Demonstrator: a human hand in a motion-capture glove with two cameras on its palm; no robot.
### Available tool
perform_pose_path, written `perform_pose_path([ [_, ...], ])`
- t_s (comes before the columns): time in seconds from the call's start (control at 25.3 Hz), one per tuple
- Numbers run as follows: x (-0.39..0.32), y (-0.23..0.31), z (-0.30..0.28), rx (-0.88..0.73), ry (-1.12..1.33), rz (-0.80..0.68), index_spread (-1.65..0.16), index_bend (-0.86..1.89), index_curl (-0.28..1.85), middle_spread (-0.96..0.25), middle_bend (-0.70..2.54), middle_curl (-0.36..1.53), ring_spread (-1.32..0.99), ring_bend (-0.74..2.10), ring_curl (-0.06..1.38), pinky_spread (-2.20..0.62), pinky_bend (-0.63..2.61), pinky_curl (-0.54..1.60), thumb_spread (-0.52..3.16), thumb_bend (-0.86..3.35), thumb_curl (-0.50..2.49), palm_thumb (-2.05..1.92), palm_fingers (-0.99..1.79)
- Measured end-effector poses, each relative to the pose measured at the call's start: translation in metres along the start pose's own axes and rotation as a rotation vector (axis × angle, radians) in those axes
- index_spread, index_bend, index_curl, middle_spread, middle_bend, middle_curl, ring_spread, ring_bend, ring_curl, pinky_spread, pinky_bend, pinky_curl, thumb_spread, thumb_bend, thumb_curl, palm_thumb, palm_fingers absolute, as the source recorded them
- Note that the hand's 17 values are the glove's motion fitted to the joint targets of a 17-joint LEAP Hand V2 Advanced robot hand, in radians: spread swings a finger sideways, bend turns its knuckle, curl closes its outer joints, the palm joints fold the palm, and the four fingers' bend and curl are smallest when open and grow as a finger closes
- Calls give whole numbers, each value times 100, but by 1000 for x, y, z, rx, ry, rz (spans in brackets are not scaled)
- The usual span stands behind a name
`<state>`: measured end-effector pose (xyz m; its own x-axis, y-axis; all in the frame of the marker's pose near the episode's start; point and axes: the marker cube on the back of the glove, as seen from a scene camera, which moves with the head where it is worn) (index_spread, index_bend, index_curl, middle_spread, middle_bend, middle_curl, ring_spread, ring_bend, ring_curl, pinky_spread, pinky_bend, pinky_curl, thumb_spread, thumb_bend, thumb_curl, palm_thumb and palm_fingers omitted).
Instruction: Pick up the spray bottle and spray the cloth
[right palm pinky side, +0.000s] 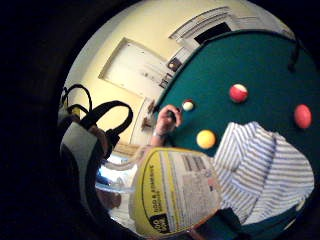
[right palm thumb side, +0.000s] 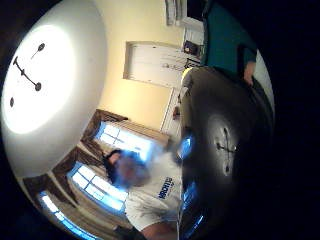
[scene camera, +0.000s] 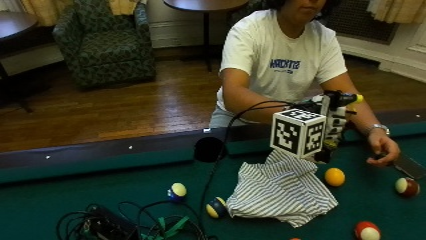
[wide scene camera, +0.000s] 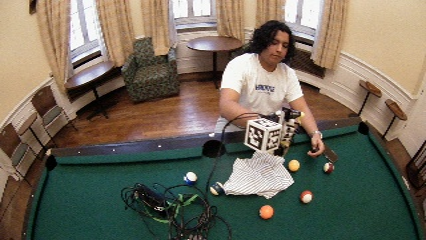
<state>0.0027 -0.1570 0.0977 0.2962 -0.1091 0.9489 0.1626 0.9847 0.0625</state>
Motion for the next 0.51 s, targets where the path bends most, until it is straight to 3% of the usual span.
perform_pose_path([
  [0.2,30,-31,38,35,-52,-32,-26,40,62,-20,63,59,-21,71,51,-31,46,44,26,-3,85,95,135],
  [0.51,81,-72,68,219,-147,-41,-26,40,62,-20,62,59,-21,71,51,-31,46,44,26,-3,85,95,135],
])
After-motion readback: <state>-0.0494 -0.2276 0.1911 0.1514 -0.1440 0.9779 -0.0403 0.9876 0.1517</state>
